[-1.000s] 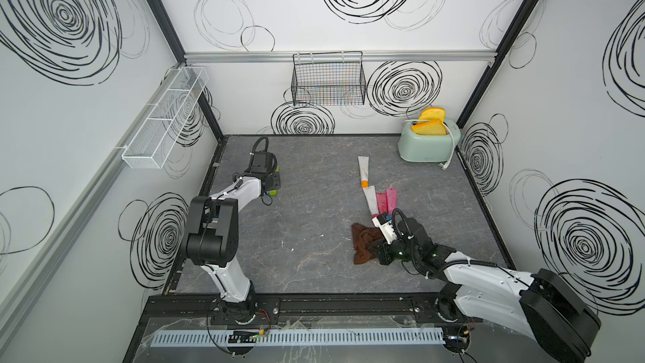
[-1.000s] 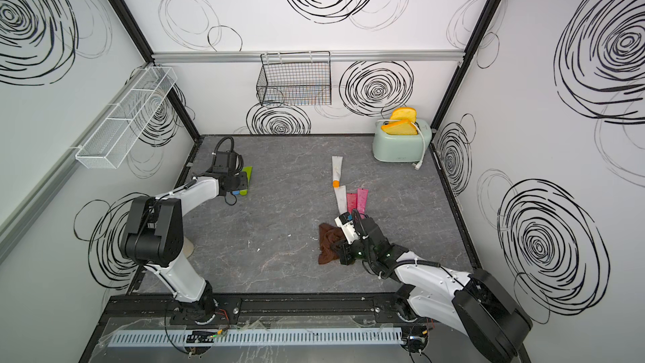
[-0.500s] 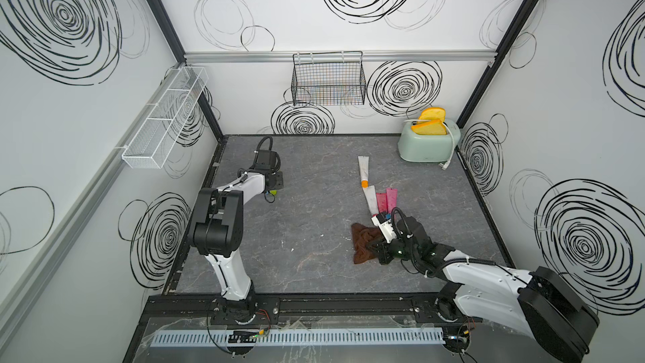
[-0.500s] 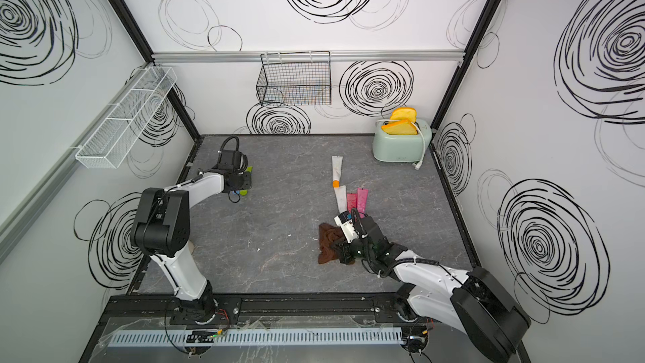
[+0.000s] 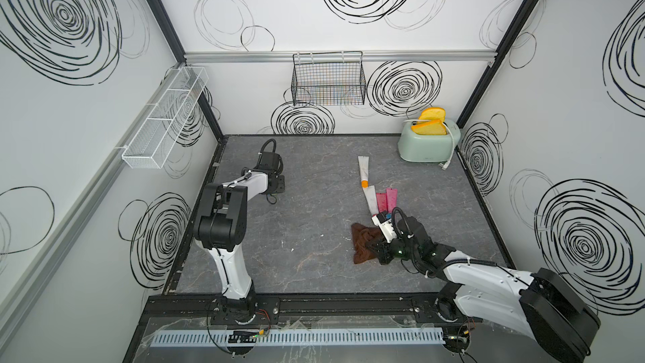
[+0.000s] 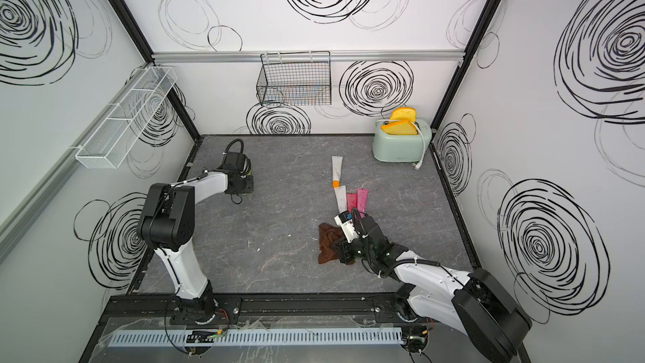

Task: Wipe the surface of the toothpaste tube
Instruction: Move the toothpaste to the center of the board.

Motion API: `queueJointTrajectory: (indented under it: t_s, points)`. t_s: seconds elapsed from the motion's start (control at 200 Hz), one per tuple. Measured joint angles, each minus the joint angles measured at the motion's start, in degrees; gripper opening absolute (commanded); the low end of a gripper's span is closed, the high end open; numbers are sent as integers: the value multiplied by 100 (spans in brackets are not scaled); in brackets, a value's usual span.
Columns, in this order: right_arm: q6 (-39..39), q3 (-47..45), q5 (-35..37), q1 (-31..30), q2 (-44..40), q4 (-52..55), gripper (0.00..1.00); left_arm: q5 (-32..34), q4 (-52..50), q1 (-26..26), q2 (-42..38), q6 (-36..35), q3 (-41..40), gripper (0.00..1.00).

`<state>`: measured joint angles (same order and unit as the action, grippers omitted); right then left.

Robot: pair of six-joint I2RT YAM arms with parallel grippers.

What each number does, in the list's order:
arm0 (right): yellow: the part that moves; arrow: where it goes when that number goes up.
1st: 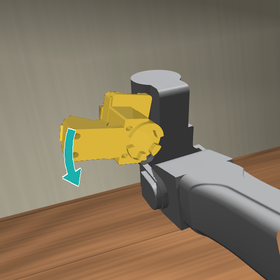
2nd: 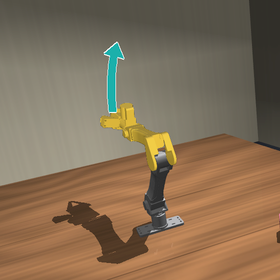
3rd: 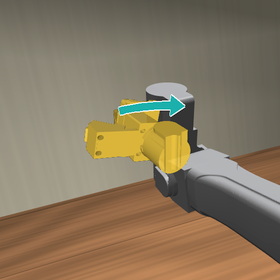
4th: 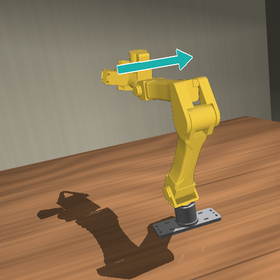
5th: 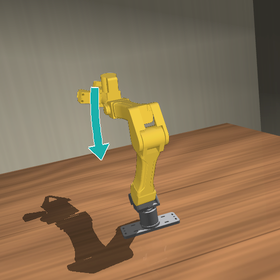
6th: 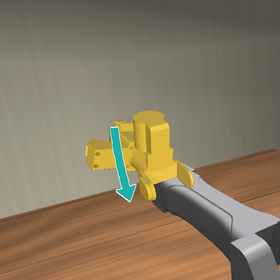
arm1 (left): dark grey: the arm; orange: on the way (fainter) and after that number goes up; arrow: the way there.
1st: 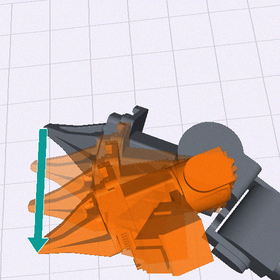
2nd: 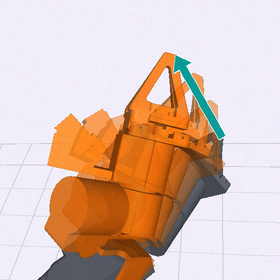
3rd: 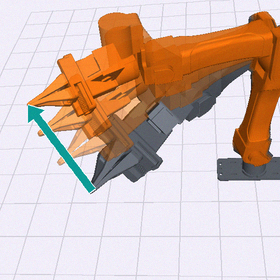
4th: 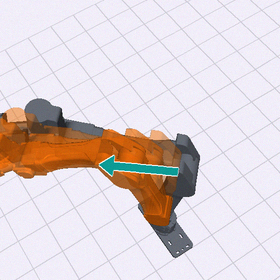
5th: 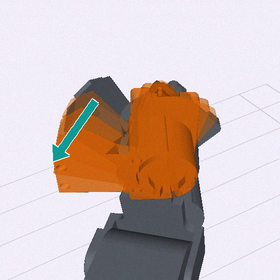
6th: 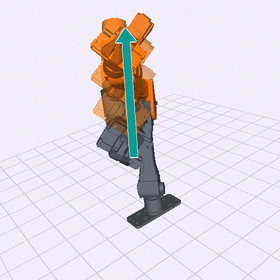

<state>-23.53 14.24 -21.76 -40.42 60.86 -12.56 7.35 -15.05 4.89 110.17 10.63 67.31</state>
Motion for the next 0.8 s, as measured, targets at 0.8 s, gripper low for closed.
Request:
queueJointTrajectory:
  t_s: [0.8]
  points:
    - [-24,-2,-15,203,-769,46,0,-13,9,498,-192,-35,-308,10]
